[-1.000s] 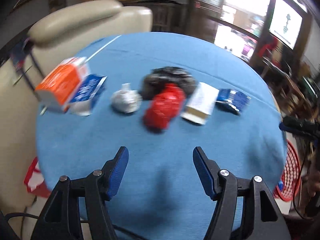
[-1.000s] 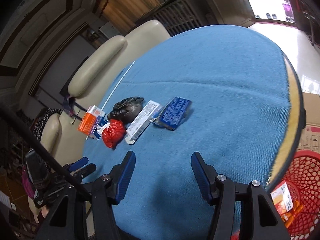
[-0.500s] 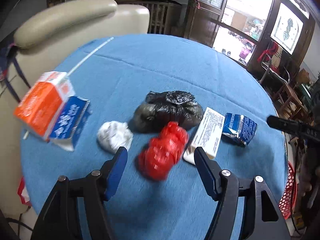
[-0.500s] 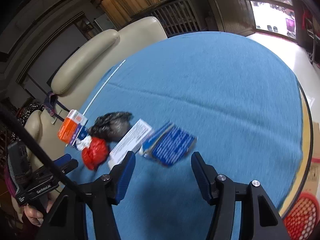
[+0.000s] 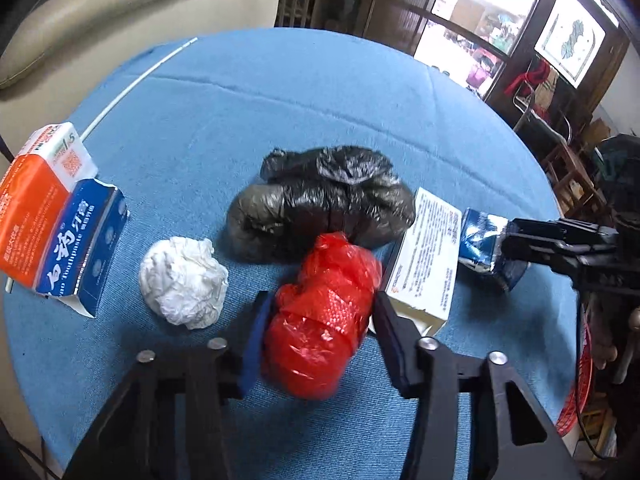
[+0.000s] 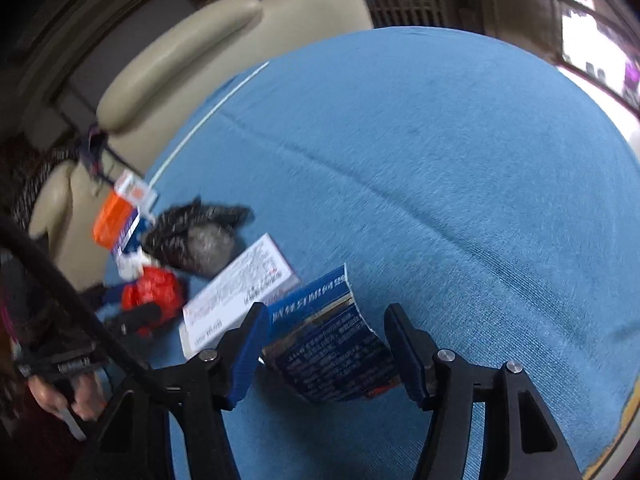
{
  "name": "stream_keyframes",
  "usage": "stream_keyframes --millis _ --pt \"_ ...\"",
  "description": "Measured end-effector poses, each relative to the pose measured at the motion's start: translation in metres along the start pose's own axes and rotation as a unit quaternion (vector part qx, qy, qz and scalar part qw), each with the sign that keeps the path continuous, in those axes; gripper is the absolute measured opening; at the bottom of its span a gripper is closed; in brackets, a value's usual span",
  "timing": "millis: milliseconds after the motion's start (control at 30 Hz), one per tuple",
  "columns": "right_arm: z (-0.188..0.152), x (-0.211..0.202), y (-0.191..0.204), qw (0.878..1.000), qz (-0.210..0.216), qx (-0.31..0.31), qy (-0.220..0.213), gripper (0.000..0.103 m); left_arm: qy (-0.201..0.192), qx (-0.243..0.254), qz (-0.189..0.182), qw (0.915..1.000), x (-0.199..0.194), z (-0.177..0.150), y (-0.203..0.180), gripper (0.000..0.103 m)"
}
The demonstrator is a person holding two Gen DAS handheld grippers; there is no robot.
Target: Collect trash
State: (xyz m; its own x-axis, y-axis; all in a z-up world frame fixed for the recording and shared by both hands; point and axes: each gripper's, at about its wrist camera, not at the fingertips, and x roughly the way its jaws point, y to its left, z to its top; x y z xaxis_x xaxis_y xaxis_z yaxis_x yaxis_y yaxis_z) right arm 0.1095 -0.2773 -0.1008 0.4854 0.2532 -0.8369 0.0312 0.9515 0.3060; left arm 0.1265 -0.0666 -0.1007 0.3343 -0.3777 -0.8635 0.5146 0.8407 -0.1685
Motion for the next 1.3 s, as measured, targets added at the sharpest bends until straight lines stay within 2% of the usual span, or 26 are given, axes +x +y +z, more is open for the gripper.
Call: stream_keyframes --millis 167,233,333,467,533,567,700,967,1133,1300 --pt "-0.013 -0.001 0.018 0.999 -0.020 -0.045 0.006 0.072 0.001 -0.020 -0.016 0.9997 0.002 0.001 0.006 0.049" --pt "-0.018 0.004 0.028 0.997 -0.042 -0.072 0.011 0.077 0.002 -0.025 -0.020 0.9995 0.003 0.002 0.010 0.048" --pt "-0.023 0.015 0.038 0.992 -0.072 -0.102 0.020 0.078 0.002 -0.031 -0.023 0.9993 0.004 0.001 0.014 0.048" --pt "-0.027 0.023 0.041 0.991 -0.094 -0.098 0.004 0.077 -0.002 -0.046 -0.025 0.9986 0.003 -0.001 0.018 0.046" --pt "-0.028 0.021 0.040 0.990 -0.109 -0.093 -0.011 0.059 -0.006 -0.050 -0.021 0.9985 0.000 -0.002 0.018 0.046" --pt "-0.028 0.021 0.043 0.989 -0.114 -0.091 -0.014 0.042 -0.011 -0.050 -0.018 0.9985 -0.002 -0.005 0.019 0.046" --pt "-0.029 0.012 0.028 0.995 -0.085 -0.041 -0.015 0.032 -0.024 -0.052 -0.011 0.9983 -0.014 -0.014 0.014 0.045" --pt "-0.053 -0.023 0.002 0.998 -0.027 0.032 -0.048 0.028 -0.040 -0.027 0.001 0.9989 -0.045 -0.038 -0.009 0.046" --pt "-0.074 -0.045 -0.001 0.997 -0.008 0.043 -0.062 0.025 -0.046 -0.016 -0.001 0.9988 -0.057 -0.050 -0.026 0.046" --pt "-0.094 -0.063 -0.008 0.995 0.045 0.072 -0.062 0.027 -0.043 -0.006 -0.005 0.9990 -0.058 -0.055 -0.035 0.046"
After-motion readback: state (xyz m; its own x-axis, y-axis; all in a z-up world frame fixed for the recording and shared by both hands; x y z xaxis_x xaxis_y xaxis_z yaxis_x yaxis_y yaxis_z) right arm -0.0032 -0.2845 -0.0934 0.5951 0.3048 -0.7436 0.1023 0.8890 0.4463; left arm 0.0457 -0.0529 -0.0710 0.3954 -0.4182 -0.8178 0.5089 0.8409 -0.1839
